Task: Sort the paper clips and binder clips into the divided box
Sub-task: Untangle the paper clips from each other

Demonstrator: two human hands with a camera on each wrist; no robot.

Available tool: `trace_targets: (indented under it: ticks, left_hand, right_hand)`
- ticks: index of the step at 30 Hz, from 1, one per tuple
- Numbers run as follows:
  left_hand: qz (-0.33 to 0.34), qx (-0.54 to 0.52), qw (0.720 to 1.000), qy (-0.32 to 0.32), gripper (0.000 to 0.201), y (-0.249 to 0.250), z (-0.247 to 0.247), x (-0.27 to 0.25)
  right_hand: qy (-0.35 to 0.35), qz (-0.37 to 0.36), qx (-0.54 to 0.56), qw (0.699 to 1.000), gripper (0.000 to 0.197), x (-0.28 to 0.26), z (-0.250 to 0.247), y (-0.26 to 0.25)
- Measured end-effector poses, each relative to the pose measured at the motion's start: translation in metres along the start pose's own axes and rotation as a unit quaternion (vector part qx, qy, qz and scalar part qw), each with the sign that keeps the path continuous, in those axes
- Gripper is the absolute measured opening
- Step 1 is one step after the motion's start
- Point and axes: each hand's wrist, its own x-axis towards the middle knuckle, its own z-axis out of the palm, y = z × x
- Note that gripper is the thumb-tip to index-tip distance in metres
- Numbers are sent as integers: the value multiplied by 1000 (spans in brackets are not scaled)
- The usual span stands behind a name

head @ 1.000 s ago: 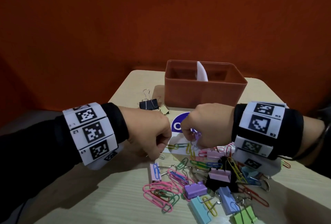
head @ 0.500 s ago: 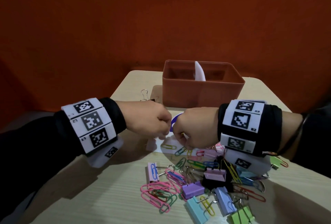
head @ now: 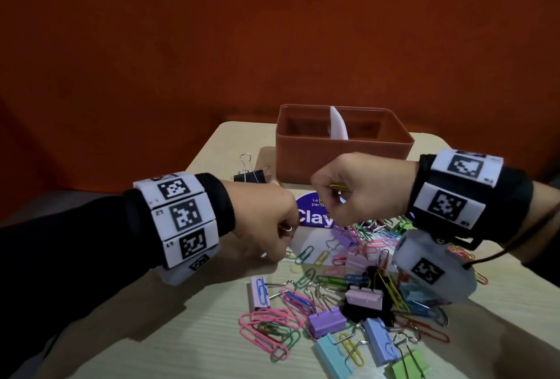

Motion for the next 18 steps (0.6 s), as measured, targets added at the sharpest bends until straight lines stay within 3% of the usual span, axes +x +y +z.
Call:
trace_targets:
  ticks: [8,11,14,18]
  left_hand:
    - [-4,-32,999,37,6,2,-8,3]
    - [-13,-59,998,22,17,5,-8,7]
    - [-24,-57,998,14,20,9,-6,12]
    - [-32,-8,999,5,20,11,-2,13]
  right_hand:
    - [-92,45,4,995,32,-6,9,6]
    - [-86,21,-67,994,28,-8,11,-3]
    - [-56,-43,-186,980,9,-12,18,-18]
    - [-110,-34,-254,960,28,-10,23,-28]
